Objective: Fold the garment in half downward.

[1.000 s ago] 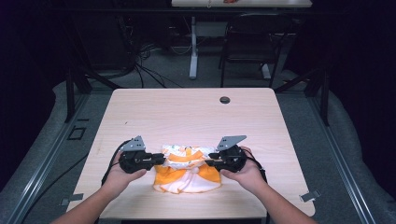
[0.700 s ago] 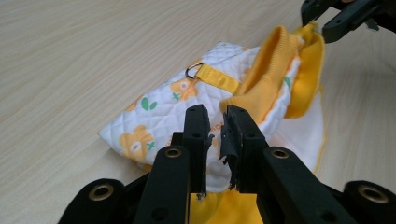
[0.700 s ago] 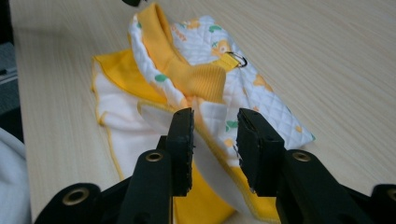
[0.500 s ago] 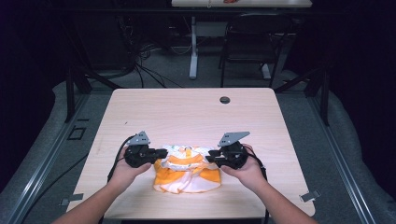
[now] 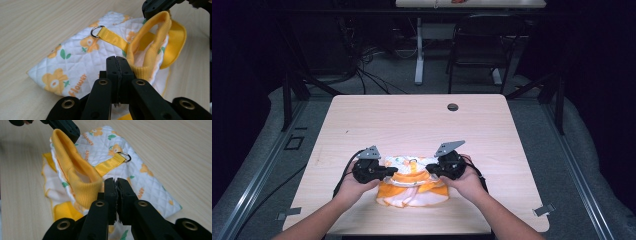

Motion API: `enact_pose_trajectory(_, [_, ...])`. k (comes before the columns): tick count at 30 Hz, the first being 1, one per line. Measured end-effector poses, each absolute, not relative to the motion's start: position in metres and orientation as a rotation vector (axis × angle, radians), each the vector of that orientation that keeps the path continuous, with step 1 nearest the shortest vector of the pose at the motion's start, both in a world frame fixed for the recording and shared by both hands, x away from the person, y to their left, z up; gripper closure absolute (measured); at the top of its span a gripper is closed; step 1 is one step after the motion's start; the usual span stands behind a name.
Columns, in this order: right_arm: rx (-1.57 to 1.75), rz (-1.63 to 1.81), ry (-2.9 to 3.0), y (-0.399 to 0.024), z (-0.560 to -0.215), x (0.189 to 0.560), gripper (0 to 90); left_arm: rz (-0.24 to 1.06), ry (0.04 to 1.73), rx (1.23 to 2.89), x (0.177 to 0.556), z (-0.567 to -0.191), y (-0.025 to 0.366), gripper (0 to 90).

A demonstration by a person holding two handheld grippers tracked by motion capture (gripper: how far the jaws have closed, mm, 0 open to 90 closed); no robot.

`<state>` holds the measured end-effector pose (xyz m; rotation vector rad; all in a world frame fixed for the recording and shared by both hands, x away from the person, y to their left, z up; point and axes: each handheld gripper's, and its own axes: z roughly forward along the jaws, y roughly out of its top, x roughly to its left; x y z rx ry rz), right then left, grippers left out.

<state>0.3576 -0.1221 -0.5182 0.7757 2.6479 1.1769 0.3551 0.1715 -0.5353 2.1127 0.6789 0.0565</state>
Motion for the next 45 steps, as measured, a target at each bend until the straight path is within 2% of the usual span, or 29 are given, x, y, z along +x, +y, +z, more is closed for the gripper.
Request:
enact_pose_trajectory(13, [0.707, 1.142, 2.747, -0.119, -0.536, 0.335, 86.0, 0.004, 0.649, 2.155, 0.334, -0.555, 0.170, 89.7])
enact_pose_trajectory(27, [0.700, 1.114, 2.774, -0.127, -0.554, 0.316, 86.1, 0.015, 0.638, 2.163, 0.319, -0.565, 0.177, 89.2])
enact_pose_trajectory(45, [0.729, 1.093, 2.778, -0.130, -0.568, 0.314, 86.7, 0.021, 0.651, 2.168, 0.317, -0.576, 0.178, 89.4])
